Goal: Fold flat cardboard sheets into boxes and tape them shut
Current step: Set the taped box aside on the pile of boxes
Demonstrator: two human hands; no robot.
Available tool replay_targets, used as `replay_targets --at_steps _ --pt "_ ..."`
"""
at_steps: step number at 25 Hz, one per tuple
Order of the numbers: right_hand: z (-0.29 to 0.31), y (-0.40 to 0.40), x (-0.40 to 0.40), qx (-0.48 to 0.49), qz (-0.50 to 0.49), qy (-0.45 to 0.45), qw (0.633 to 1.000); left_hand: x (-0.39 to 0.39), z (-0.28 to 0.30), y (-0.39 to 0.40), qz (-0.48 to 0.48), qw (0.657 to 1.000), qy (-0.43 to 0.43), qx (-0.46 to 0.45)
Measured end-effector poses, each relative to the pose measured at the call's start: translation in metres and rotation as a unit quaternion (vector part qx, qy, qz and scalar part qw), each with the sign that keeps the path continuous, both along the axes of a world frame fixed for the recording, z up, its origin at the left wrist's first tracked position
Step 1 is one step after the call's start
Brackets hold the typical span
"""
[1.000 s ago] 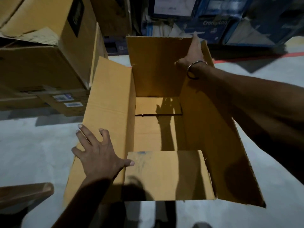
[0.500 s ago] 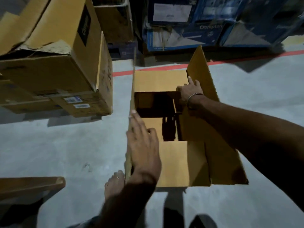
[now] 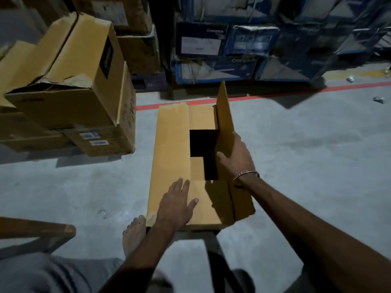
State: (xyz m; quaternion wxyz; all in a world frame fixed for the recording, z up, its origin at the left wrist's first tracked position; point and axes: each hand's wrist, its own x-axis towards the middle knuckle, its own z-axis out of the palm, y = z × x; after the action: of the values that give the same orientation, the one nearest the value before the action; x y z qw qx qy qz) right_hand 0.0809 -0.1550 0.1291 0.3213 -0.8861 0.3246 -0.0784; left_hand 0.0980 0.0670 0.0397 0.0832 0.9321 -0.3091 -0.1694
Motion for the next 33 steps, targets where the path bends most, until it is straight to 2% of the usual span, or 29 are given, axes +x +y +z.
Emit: replay_targets --at_steps 3,5,7,10,12,13,14,16,17,18,19,20,22,26,31,33 --pt "0.005 0.035 -0.011 0.093 -0.070 -0.037 0.993 -0.004 -0.004 0.023 0.078 0.994 0.028 -0.070" --pt "-0.002 0.053 -0.025 0.088 -0.051 -0.027 0.994 -0.008 -0.002 0.037 0.101 0.991 0.031 -0.078" --pt "-0.023 0.069 -0.047 0.079 0.018 0.030 0.996 -0.011 -0.002 0.050 0.102 0.994 0.017 -0.043" --pt "-0.064 0.083 -0.081 0.031 0.136 0.182 0.973 -0.013 0.000 0.064 0.208 0.977 0.042 -0.022" --pt "-0.080 0.082 -0.096 -0.026 0.120 0.213 0.969 -0.012 0.002 0.069 0.291 0.952 0.087 -0.045" --pt "-0.084 0.080 -0.099 -0.013 0.062 0.212 0.975 -0.011 0.002 0.071 0.327 0.936 0.114 -0.062" --pt "-0.088 0.076 -0.100 0.035 -0.022 0.216 0.976 -0.009 -0.001 0.072 0.358 0.920 0.142 -0.079" --pt "-0.094 0.070 -0.096 0.212 -0.176 0.213 0.937 -0.005 -0.015 0.075 0.429 0.864 0.230 -0.129" --pt "-0.099 0.068 -0.091 0.281 -0.205 0.187 0.919 -0.005 -0.019 0.075 0.465 0.821 0.282 -0.173" --pt "-0.103 0.068 -0.086 0.314 -0.214 0.155 0.912 -0.006 -0.021 0.075 0.488 0.786 0.314 -0.214" --pt "-0.100 0.069 -0.082 0.312 -0.211 0.132 0.917 -0.008 -0.020 0.075 0.502 0.766 0.320 -0.244" --pt "-0.099 0.070 -0.074 0.285 -0.201 0.121 0.929 -0.005 -0.019 0.075 0.506 0.766 0.307 -0.251" --pt "-0.095 0.069 -0.049 0.252 -0.168 0.091 0.949 0.017 -0.023 0.072 0.504 0.790 0.258 -0.236" --pt "-0.109 0.060 0.024 0.191 -0.094 0.055 0.976 0.093 -0.027 0.064 0.501 0.807 0.209 -0.233" --pt "-0.126 0.032 0.155 0.121 -0.042 0.057 0.990 0.211 -0.048 0.034 0.523 0.802 0.122 -0.260" --pt "-0.139 0.019 0.212 0.108 -0.038 0.050 0.992 0.272 -0.063 0.029 0.524 0.799 0.116 -0.271"
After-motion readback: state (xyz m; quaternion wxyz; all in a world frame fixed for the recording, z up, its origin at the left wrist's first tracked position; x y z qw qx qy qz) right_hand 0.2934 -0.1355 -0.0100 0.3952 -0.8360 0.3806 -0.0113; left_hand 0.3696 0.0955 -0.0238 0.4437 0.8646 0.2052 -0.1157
